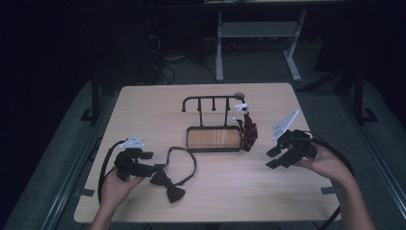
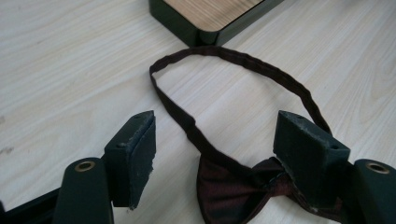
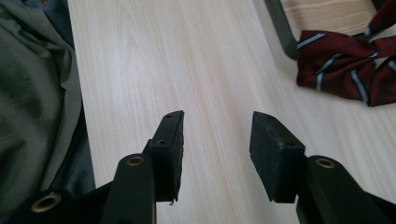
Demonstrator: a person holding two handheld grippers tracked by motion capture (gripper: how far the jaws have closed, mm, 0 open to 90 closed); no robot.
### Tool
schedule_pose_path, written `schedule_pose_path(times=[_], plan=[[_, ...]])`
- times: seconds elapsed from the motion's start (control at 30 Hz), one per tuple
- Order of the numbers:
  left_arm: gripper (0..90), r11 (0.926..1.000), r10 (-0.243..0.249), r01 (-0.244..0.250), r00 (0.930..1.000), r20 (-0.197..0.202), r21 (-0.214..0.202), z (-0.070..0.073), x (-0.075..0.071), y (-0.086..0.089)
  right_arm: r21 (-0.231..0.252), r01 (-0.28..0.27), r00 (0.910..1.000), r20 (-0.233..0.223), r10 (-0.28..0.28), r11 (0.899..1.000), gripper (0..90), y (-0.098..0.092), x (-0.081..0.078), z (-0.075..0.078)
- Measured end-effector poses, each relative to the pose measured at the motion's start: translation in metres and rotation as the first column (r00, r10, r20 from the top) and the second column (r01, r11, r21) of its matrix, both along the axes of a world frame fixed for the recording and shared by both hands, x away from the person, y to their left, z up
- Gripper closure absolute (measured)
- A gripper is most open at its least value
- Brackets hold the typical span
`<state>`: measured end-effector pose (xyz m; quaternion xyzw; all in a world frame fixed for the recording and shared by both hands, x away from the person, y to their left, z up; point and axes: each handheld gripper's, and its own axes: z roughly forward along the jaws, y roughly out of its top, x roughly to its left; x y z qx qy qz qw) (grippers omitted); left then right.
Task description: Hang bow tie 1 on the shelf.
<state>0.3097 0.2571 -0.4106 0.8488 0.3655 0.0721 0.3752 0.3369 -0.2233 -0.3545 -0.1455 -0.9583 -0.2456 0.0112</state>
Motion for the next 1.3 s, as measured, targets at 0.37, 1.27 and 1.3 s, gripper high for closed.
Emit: schedule_pose_path(times=[0.37,1.27,1.3], plan=[[37.9,0.9961,-0.071,0.076,0.9921,-0.103,0.046,-0.006,0.024,-0.013,0.065,-0.005,0.9992,0.04,0.003,0.998,52.2,-0.002,-0.021,-0.006],[60.3,0.96,-0.102,0.151,0.9729,-0.208,0.236,-0.013,0.09,-0.049,0.086,0.011,0.9998,0.017,-0.013,0.996,49.9,-0.018,-0.032,-0.02],[61.5,0.9465,-0.118,0.174,0.9702,-0.212,0.271,-0.014,0.092,-0.048,0.085,0.012,0.9998,0.014,-0.014,0.996,49.9,-0.018,-0.032,-0.02]])
